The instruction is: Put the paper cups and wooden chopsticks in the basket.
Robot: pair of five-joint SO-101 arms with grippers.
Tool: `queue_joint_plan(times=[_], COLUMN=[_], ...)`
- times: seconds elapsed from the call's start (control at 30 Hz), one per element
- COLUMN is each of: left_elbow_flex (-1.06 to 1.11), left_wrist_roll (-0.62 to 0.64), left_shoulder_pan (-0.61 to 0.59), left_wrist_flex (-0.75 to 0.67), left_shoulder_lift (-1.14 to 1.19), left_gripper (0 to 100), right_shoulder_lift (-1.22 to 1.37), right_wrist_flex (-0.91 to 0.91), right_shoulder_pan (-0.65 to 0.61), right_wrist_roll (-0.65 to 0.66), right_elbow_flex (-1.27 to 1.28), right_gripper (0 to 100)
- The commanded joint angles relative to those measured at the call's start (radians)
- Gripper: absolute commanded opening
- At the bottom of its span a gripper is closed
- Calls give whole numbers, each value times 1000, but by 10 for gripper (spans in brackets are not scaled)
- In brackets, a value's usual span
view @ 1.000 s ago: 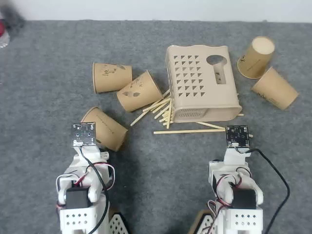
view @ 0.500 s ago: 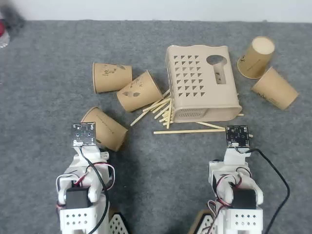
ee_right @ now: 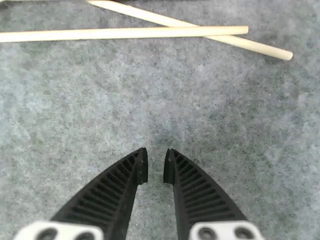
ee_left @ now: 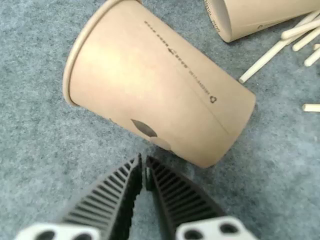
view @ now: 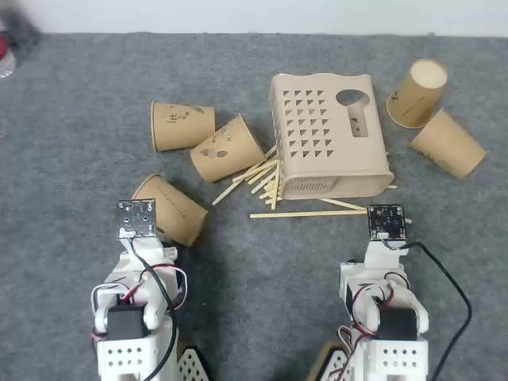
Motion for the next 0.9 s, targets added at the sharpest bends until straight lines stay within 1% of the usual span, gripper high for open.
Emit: queue_joint_plan(times=[0.0, 0.27, 0.37, 0.57, 0.63, 0.77, 0.87], left_elbow_flex=[-4, -4, -4, -4, -4, -4, -4], left_wrist_roll=[-5, -5, -5, -5, -5, -5, -5], left_shoulder_pan=[2, 3, 28, 126, 164, 269, 365], left_wrist_flex=[-14, -14, -15, -14, -15, -15, -17], left_shoulder_lift=[-21, -21, -21, -21, -21, -21, -21], left_gripper=[12, 12, 12, 12, 12, 12, 12], right_shoulder_lift=[-13, -13, -13, -13, -15, -13, -13], right_wrist_flex=[7, 7, 7, 7, -7, 7, 7], right_shoulder_pan=[-4, -4, -4, -4, -21, -88, -110], right_wrist_roll=[9, 9, 9, 6, 3, 6, 8], right_elbow_flex=[18, 18, 18, 18, 18, 18, 18], right_gripper=[76, 76, 76, 76, 77, 76, 76])
